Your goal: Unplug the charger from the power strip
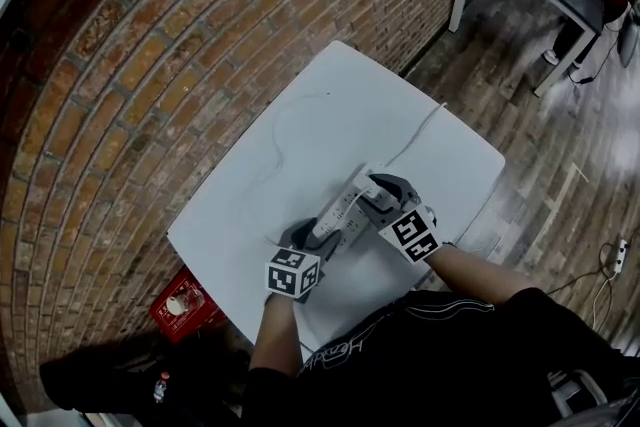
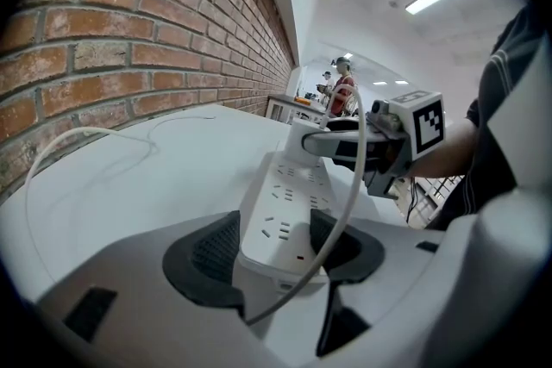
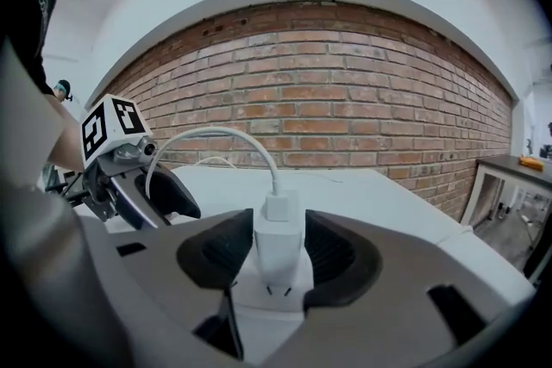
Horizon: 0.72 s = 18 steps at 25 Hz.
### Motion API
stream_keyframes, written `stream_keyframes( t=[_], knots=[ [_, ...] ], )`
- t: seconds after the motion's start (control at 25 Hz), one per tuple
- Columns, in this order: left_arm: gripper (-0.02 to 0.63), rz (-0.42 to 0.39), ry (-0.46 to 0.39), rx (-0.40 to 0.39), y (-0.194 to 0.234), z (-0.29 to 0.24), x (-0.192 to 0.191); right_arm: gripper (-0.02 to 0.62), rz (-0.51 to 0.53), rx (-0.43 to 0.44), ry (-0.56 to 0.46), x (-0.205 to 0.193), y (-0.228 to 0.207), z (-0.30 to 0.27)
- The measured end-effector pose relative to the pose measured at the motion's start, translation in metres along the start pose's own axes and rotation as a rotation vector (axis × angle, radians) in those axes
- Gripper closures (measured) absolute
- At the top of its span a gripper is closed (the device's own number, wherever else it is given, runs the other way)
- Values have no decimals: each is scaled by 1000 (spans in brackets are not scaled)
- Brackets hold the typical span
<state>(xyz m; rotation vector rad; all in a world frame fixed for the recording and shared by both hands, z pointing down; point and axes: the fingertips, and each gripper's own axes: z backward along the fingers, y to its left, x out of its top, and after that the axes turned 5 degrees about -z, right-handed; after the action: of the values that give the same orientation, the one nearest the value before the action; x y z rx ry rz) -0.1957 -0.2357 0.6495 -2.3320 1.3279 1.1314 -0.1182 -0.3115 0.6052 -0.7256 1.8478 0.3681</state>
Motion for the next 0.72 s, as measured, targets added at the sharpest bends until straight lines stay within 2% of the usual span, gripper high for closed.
stream_keyframes(
  t=[0.12,0.36,0.56,0.72],
  knots=[
    [353,2,-2,-1,0,0,0,472,9,-22,0,1,-3,-4],
    [351,10,-15,1,-1,-1,0,476,22,-58,-1,1,-3,-7],
    [353,7,-11,-3,-1,-1,0,477,-17,-18,1,1,-4,-7],
    [351,18,-10,-6,0,-1,0,479,-8,-37,16,1,-3,-8]
  ],
)
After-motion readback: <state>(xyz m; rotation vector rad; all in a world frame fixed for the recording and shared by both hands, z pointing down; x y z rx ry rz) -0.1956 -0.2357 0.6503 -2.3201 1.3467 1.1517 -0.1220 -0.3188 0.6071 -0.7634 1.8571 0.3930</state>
